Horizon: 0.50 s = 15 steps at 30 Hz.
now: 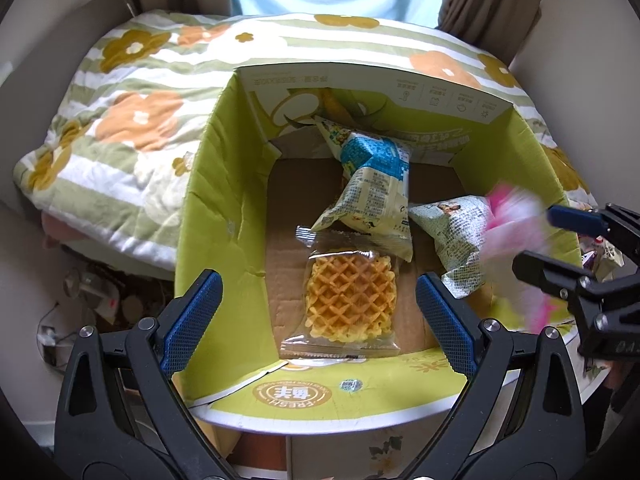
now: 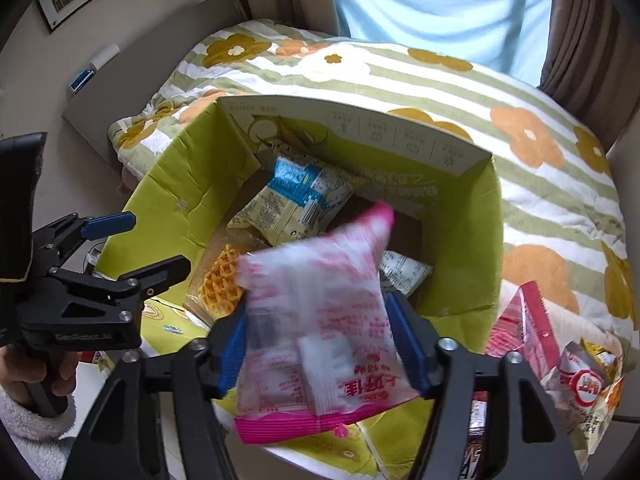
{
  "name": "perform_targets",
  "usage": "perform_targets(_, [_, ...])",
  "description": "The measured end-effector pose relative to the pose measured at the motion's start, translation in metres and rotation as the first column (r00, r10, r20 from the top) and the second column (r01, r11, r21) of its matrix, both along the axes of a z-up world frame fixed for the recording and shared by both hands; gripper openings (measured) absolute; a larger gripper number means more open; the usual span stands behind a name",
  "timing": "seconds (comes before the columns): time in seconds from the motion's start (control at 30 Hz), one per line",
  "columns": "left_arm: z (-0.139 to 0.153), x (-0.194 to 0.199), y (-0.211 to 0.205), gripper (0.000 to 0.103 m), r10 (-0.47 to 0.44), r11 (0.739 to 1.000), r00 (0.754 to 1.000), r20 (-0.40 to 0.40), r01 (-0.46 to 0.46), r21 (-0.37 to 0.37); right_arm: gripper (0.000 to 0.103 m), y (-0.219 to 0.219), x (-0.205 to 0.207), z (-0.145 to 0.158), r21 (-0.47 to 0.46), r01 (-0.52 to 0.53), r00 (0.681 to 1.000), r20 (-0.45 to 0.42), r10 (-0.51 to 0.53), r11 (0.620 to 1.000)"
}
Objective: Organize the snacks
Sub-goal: 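Carry the waffle pack and pink-white bag into the yellow box and release both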
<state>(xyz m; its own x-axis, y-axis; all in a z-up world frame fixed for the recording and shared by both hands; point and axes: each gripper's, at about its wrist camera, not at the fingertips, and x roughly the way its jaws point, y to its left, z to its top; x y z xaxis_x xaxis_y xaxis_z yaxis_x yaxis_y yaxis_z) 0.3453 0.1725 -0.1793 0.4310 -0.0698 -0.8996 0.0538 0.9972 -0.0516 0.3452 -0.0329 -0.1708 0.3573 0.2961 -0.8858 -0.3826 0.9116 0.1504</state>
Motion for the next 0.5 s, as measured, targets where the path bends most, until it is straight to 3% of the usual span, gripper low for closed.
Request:
perform_targets(0.03, [0.001, -0.001, 0.001, 0.097, 0.006, 1.0, 1.0, 0.002, -0.006, -0.001, 0.092, 0.0, -0.001, 0.0, 0.003, 0.002, 1.0, 0.009, -0.002, 1.0])
perform_targets(0.07, [0.001, -0.003, 0.003, 0.097, 0.012, 1.0, 1.0, 0.003, -0.012, -0.004, 0.099, -0.001, -0.003, 0.0, 0.008, 0.003, 1.0, 0.018, -0.004, 1.0])
perform_targets(0.5, [0.01, -0.019, 0.013, 0.097, 0.033, 0.999, 0.999, 0.014, -0.032, -0.036, 0.099, -0.001, -0.015, 0.006, 0.026, 0.007, 0.998, 0.062, -0.009, 1.0])
